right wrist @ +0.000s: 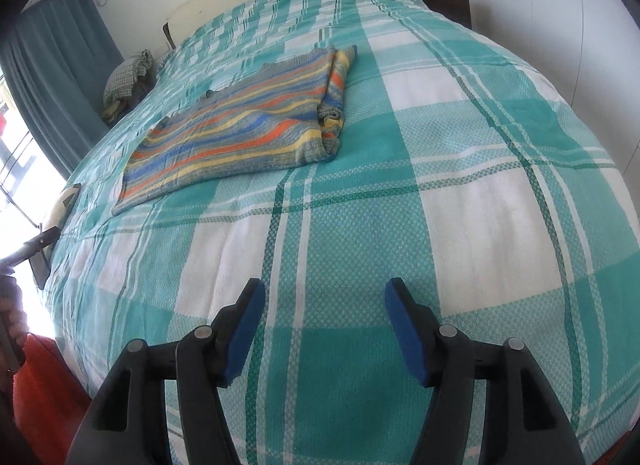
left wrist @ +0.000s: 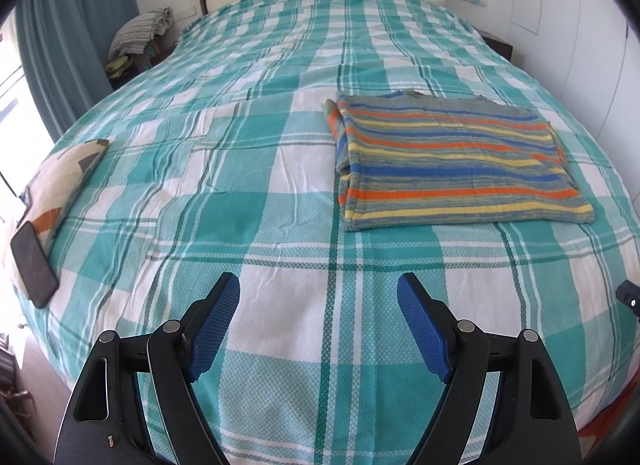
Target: Fold small clothes
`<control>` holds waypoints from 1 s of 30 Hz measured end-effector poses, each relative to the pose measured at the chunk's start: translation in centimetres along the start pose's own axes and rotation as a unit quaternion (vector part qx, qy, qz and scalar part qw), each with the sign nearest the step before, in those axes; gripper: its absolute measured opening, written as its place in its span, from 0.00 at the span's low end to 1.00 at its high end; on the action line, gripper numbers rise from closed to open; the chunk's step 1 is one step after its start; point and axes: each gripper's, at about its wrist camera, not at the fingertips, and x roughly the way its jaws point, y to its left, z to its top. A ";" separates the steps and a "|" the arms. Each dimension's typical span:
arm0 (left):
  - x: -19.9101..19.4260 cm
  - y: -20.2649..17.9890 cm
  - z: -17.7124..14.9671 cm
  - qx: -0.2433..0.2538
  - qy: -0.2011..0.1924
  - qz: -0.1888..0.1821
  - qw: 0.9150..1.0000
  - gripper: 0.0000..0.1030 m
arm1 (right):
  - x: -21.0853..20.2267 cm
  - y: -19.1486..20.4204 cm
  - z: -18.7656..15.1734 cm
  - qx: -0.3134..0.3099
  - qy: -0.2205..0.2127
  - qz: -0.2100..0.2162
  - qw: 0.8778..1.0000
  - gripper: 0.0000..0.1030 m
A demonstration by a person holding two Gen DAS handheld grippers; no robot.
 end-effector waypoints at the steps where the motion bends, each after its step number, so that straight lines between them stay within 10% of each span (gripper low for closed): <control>1: 0.2 -0.1 -0.4 -0.001 -0.001 0.002 1.000 0.81 | -0.1 0.0 -0.1 -0.003 -0.003 -0.004 1.000 0.60; 10: 4.8 -1.4 -6.5 -0.005 0.040 -0.017 0.999 0.86 | 0.4 0.4 -1.3 -0.022 -0.009 -0.027 0.999 0.65; 30: 5.9 -1.3 -7.4 -0.008 0.031 -0.013 0.999 0.99 | 1.4 0.9 -2.3 -0.033 -0.017 -0.029 0.999 0.77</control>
